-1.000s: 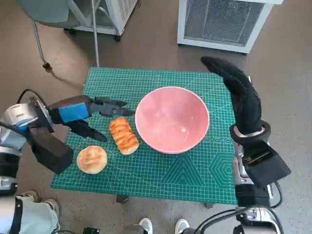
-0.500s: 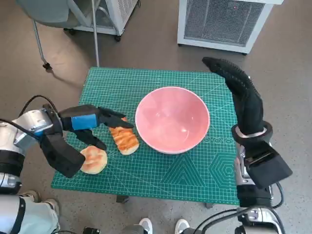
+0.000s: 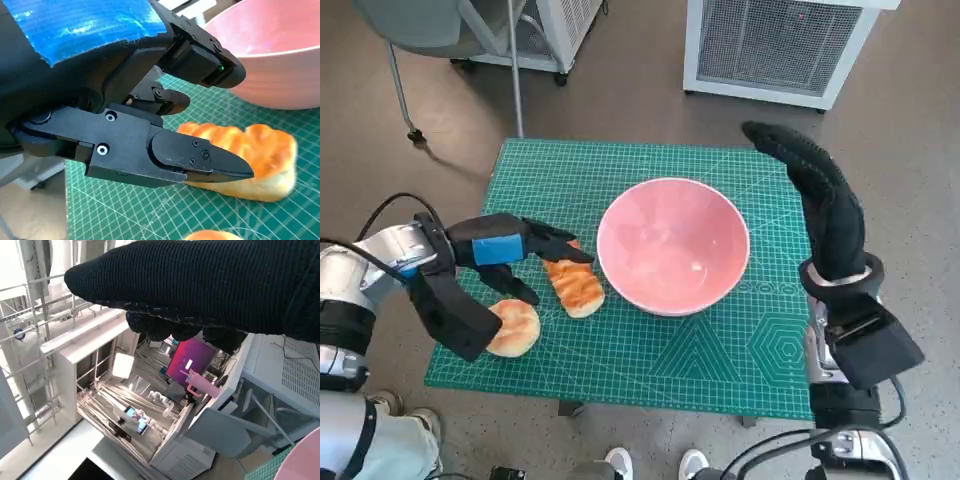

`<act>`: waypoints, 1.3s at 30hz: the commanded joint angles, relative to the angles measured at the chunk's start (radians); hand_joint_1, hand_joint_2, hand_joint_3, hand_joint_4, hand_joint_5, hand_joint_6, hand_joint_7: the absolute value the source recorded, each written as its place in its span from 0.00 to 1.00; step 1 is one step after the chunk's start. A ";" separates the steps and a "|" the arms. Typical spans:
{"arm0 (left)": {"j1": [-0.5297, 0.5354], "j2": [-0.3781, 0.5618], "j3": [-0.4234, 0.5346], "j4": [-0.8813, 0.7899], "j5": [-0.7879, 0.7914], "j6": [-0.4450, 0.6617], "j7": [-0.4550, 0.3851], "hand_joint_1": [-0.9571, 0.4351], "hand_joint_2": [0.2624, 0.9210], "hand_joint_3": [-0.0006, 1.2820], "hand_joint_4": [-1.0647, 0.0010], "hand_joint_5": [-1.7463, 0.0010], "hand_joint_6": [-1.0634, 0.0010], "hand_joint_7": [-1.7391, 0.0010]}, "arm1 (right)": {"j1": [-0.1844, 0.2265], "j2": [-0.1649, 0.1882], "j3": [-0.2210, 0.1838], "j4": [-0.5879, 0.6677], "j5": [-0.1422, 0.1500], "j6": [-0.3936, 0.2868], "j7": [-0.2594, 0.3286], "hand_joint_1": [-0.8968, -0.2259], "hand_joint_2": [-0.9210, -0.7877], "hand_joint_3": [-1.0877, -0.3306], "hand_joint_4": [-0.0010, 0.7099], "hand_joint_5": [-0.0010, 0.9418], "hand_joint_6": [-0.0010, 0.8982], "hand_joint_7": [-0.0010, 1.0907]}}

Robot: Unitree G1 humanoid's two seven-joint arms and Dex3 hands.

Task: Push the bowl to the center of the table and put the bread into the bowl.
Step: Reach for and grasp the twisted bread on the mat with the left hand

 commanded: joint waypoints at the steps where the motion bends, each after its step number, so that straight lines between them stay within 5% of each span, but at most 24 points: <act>1: -0.024 -0.025 -0.046 0.034 0.039 0.027 0.037 0.36 0.83 0.00 0.58 1.00 0.45 0.99 | 0.024 -0.005 0.001 -0.004 0.013 0.014 0.012 0.27 0.00 0.33 0.29 0.00 0.00 0.58; 33: -0.102 -0.171 -0.273 0.173 0.152 0.218 0.151 0.44 0.86 0.00 0.59 1.00 0.44 0.99 | 0.059 0.002 0.004 -0.031 0.028 0.034 0.011 0.28 0.00 0.34 0.29 0.01 0.00 0.57; 39: -0.106 -0.181 -0.303 0.189 0.158 0.198 0.178 0.53 0.91 0.01 0.47 0.97 0.37 0.97 | 0.068 0.001 0.003 -0.047 0.029 0.046 0.010 0.29 0.00 0.34 0.29 0.01 0.00 0.57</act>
